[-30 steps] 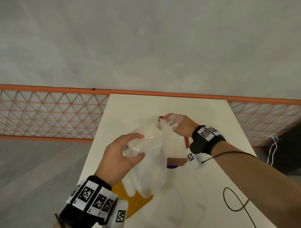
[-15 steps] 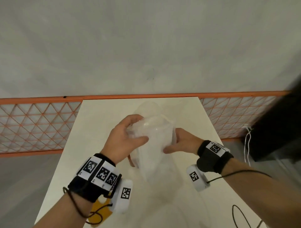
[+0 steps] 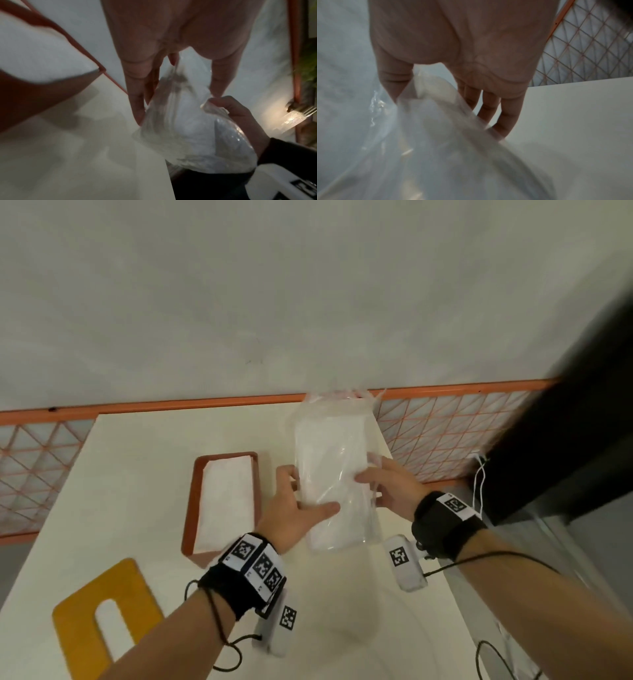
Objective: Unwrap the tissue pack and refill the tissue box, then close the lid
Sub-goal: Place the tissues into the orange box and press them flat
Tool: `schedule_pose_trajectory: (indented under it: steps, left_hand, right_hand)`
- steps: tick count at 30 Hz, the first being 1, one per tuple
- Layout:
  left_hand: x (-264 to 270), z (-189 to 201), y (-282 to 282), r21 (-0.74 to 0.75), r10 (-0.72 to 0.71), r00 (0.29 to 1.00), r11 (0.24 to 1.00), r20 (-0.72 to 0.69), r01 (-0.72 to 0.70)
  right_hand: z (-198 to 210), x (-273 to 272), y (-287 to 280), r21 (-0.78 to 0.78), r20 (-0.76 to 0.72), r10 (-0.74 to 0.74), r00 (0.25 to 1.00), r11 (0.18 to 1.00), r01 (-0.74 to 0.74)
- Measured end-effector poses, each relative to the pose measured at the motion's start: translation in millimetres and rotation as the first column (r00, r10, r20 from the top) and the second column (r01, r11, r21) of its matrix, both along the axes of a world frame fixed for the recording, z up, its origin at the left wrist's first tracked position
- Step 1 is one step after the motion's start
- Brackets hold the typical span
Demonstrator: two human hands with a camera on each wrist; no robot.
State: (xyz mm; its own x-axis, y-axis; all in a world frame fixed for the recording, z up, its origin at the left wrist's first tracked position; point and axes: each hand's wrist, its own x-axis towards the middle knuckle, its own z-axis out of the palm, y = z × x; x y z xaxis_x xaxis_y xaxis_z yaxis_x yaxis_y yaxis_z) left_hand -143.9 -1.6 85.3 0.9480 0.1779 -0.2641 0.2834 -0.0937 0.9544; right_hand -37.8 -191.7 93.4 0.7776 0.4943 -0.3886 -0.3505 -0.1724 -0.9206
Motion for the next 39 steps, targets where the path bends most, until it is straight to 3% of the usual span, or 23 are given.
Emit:
schedule_pose_trajectory:
  steps: [4,8,11,16,19,24,28,34,39]
  left_hand:
    - [30.1,-31.0,-17.6,0.024,0.045,0.993,0.999,-0.111,-0.043]
    - [56.5,-59.6,-24.8,0.171,0.047,0.971,0.985,-0.233,-0.006]
    - [71.4,-74.7,-26.1,0.177,0.085,0.955,0.984,-0.285,-0.034]
    - [80.9,-93.2,-23.5,0.268,0.061,0.913,0.962,-0.402,0.054]
    - [79.1,-101.3,-24.5,0.358,0.060,0.929,0.930,-0.364,0.081]
    - [84.6,-97.0,-18.7,0.268,0.090,0.957,0.963,-0.274,-0.014]
    - [88.7,-91.1,-11.5,0.236,0.152,0.936,0.969,-0.318,-0.077]
    - [108.6,-93.1,-2.6,0.282,0.166,0.886,0.959,-0.432,-0.042]
    - [111.8,-86.0,-0.6,0.285,0.161,0.916,0.957,-0.367,-0.054]
  right_hand:
    - [-28.0,14.5,-12.2,-0.067,-0.015,-0.083,0.996,0.994,0.082]
    - [-62.5,29.2,-13.3,-0.260,0.017,-0.076,0.997,0.962,0.078]
    - [-85.2,41.5,-12.5,-0.358,0.033,-0.056,0.998,0.931,0.064]
    - [-103.7,51.8,-18.0,-0.527,0.091,0.001,0.996,0.849,0.048]
    - [-107.7,54.2,-19.8,-0.637,0.215,0.067,0.974,0.766,0.088]
    - [-104.0,59.3,-16.6,-0.597,0.273,0.060,0.960,0.793,0.121]
    - [-100.4,62.7,-18.0,-0.590,0.314,0.049,0.948,0.793,0.154]
    - [-93.0,66.5,-11.7,-0.661,0.294,0.127,0.947,0.743,0.106]
    - [-92.6,75.5,-10.8,-0.621,0.276,0.057,0.960,0.772,0.132]
